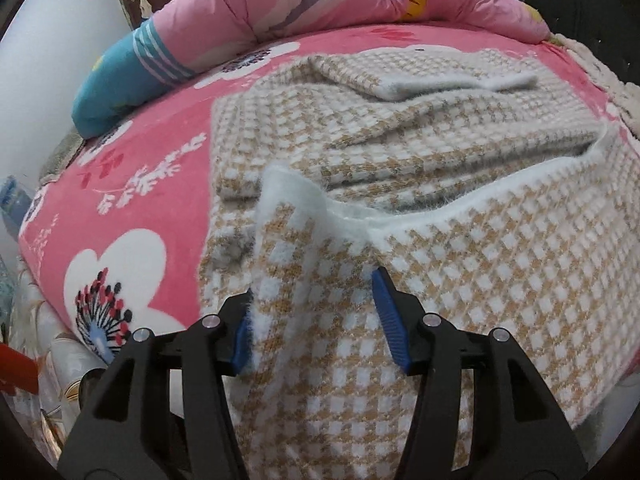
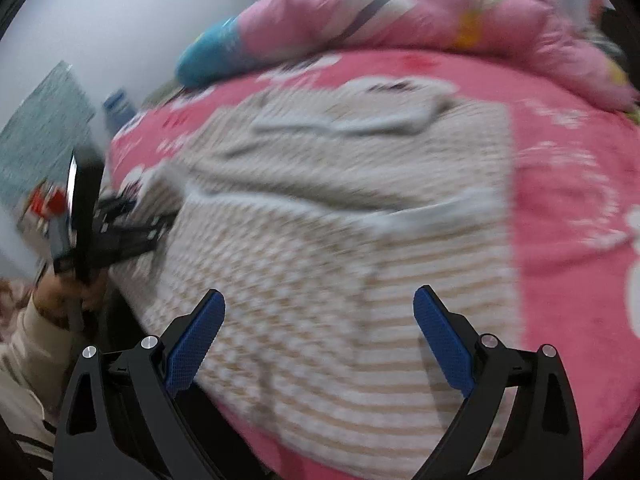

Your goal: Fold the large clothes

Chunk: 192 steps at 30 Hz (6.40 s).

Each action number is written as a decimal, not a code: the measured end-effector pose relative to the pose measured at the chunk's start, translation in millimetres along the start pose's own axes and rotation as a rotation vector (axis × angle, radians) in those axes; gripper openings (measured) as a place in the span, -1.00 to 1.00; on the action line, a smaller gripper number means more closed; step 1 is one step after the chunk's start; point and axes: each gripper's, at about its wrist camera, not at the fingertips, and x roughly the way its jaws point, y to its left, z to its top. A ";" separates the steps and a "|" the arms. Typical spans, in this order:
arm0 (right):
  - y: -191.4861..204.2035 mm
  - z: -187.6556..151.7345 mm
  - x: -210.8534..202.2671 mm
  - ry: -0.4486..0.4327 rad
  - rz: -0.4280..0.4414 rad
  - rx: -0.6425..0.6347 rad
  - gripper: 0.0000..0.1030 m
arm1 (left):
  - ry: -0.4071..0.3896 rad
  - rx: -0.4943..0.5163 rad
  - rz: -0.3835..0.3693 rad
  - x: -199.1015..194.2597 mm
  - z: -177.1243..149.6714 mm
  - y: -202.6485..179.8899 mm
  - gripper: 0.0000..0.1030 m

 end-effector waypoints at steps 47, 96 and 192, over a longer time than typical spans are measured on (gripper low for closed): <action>-74.9 12.4 38.3 0.112 0.076 0.203 -0.13 | -0.014 0.037 0.103 -2.7 2.1 -19.1 -0.01; -62.6 11.5 46.3 0.143 0.016 0.158 -0.13 | -0.014 0.039 0.104 -3.1 2.6 -22.3 0.00; -35.1 141.6 -76.9 -0.413 -0.123 -0.004 -0.84 | -0.464 -0.056 0.092 -100.1 133.2 70.4 -0.88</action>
